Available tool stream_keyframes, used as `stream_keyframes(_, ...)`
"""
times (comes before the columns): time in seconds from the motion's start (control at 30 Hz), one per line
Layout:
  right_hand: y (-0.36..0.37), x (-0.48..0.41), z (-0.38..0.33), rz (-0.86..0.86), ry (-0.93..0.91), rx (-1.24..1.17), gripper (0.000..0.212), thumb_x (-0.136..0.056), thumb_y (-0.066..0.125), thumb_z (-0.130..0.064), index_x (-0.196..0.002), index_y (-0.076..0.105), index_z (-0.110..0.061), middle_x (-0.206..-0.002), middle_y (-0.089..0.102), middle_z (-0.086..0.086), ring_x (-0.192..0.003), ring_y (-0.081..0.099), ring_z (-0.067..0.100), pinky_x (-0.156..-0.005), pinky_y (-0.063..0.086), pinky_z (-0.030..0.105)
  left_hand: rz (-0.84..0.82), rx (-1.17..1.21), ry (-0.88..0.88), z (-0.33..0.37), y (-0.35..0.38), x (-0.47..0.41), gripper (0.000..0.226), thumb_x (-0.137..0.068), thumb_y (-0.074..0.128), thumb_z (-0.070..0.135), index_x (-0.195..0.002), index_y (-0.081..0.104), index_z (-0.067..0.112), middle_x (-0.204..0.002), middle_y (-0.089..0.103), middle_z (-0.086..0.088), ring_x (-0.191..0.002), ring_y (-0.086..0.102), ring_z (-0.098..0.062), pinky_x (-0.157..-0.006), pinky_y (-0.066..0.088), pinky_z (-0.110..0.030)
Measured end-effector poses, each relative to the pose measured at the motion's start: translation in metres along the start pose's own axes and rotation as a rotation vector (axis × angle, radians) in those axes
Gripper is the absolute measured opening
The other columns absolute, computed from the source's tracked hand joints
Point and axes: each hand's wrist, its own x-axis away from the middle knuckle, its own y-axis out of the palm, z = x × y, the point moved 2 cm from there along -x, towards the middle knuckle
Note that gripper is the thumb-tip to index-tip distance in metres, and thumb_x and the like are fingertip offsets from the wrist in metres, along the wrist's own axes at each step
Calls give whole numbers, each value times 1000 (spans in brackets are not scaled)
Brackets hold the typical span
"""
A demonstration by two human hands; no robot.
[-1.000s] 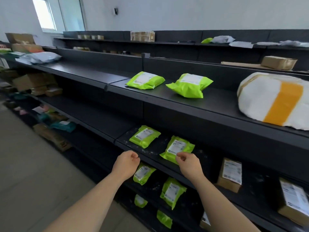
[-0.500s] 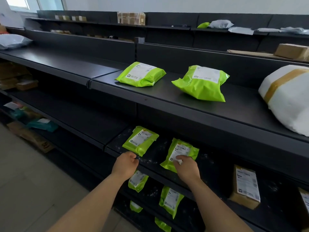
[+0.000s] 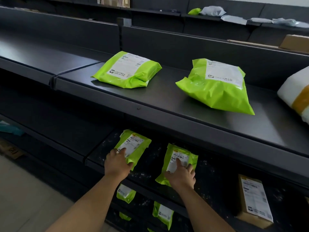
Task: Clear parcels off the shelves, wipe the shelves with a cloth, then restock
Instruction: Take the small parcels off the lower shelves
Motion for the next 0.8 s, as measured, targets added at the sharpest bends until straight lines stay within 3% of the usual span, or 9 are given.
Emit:
stream_keyframes(0.17,12,-10,-11,-14,84,-19,91,-78,63,-60,-150,13,-36,-150,12,15,-137,21,36,-112,29,46,-86,-127,32,-6,8,-40,85,-85,57,56,-152,15,27,-156,10,-17,-143,14,-34,-116,21,-44)
stream_keyframes(0.43,23,-18,-29,67,273,-51,85,-82,66,-45,-149,15,-38,-143,20,16,-134,25,36,-112,29,43,-283,-182,105,-15,14,-81,102,-81,62,58,-153,-4,26,-157,4,-18,-143,15,-35,-114,25,-44)
stream_keyframes(0.63,30,-11,-39,108,338,-80,83,-80,66,-39,-148,17,-41,-143,22,17,-131,28,39,-110,30,47,-321,-200,127,-20,21,-97,112,-73,68,63,-151,-5,28,-155,6,-20,-139,21,-35,-108,32,-45)
stream_keyframes(0.8,37,3,-44,139,353,-129,84,-79,66,-36,-148,19,-41,-147,22,17,-132,28,39,-111,29,46,-281,-171,107,-22,25,-103,125,-63,77,61,-149,-9,31,-141,22,-17,-126,33,-32,-100,37,-42)
